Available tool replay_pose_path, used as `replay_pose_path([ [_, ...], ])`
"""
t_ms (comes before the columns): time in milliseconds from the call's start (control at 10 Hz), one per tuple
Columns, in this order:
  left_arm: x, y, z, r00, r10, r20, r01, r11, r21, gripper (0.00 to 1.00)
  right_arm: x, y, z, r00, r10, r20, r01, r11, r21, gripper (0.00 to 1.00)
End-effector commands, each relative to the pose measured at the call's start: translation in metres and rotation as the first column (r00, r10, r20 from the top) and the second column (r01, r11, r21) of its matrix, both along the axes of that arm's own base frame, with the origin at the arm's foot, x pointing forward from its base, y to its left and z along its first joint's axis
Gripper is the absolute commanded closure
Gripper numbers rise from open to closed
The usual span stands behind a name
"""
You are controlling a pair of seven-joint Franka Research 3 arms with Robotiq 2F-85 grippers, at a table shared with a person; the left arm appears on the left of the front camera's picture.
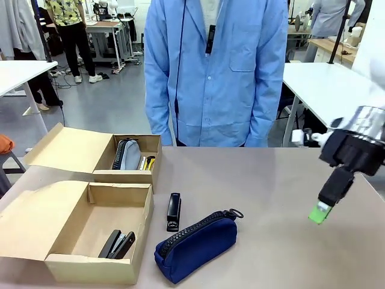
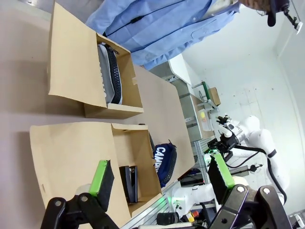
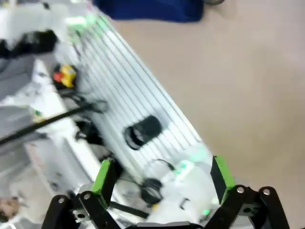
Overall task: Place items inside the box.
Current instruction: Pick up a Pencil pouch or Stapler and place it inside the Mailer Box closest to the robot.
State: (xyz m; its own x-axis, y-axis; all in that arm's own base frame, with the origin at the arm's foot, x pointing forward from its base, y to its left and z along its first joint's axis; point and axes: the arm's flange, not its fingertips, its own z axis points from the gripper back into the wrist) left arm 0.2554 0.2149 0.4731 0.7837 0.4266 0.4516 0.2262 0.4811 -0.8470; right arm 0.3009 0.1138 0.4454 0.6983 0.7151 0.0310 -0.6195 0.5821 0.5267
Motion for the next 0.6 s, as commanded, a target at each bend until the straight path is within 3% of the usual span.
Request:
replay_pose_path([
  [0, -0.001, -0.002, 0.000, 1.000, -0.002, 0.028, 0.002, 1.000, -0.007, 0.00, 0.007, 0.044, 0.016, 0.696, 0.402, 0.594, -0.352, 0.913, -0.206, 0.00],
  [100, -0.001, -0.002, 0.000, 1.000, -0.002, 0.028, 0.002, 1.000, -0.007, 0.00, 0.015, 0.060, 0.024, 0.526, 0.454, 0.719, -0.471, 0.860, -0.199, 0.00],
  [200, -0.001, -0.002, 0.000, 1.000, -0.002, 0.028, 0.002, 1.000, -0.007, 0.00, 0.023, 0.076, 0.030, 0.406, 0.453, 0.794, -0.588, 0.794, -0.152, 0.00],
  [300, -0.001, -0.002, 0.000, 1.000, -0.002, 0.028, 0.002, 1.000, -0.007, 0.00, 0.028, 0.096, 0.035, 0.368, 0.439, 0.820, -0.715, 0.698, -0.053, 0.00],
  [400, -0.001, -0.002, 0.000, 1.000, -0.002, 0.028, 0.002, 1.000, -0.007, 0.00, 0.033, 0.112, 0.028, 0.362, 0.553, 0.751, -0.736, 0.664, -0.134, 0.00],
  [500, -0.001, -0.002, 0.000, 1.000, -0.002, 0.028, 0.002, 1.000, -0.007, 0.00, 0.032, 0.088, 0.031, 0.497, 0.504, 0.706, -0.622, 0.775, -0.115, 0.00],
])
